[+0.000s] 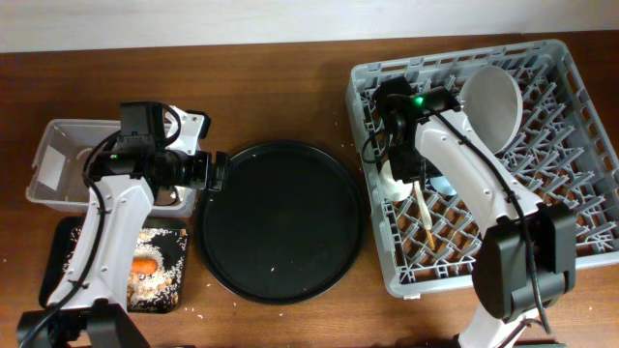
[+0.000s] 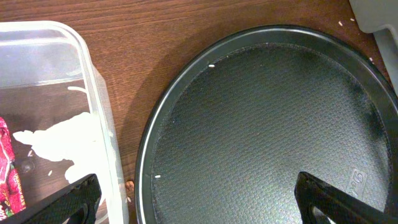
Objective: Sort waste into correct bins and load items into the dishwasher rack
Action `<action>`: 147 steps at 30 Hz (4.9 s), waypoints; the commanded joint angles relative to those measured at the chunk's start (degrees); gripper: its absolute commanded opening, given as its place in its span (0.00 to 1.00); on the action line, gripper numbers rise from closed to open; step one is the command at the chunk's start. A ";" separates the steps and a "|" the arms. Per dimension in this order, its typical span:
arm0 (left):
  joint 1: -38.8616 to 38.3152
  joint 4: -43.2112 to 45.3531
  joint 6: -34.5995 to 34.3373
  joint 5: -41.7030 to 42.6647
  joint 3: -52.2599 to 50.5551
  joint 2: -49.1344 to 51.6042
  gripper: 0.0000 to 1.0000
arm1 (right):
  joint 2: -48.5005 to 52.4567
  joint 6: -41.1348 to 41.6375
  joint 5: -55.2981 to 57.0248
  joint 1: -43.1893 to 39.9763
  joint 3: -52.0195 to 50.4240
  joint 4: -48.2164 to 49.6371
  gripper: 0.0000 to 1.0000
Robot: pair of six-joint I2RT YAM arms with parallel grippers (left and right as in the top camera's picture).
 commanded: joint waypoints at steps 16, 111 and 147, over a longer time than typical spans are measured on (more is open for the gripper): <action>0.35 0.13 0.31 0.20 -0.26 0.09 0.99 | -1.84 0.44 -0.15 -0.22 16.98 -10.12 0.99; 0.33 0.11 0.31 0.22 -7.34 -46.21 0.99 | -107.73 -17.55 -20.94 -11.80 -89.77 69.00 0.99; -4.90 39.34 -14.36 -29.16 -67.95 -88.78 0.99 | -107.73 -17.55 -20.96 -11.80 -89.77 69.00 0.99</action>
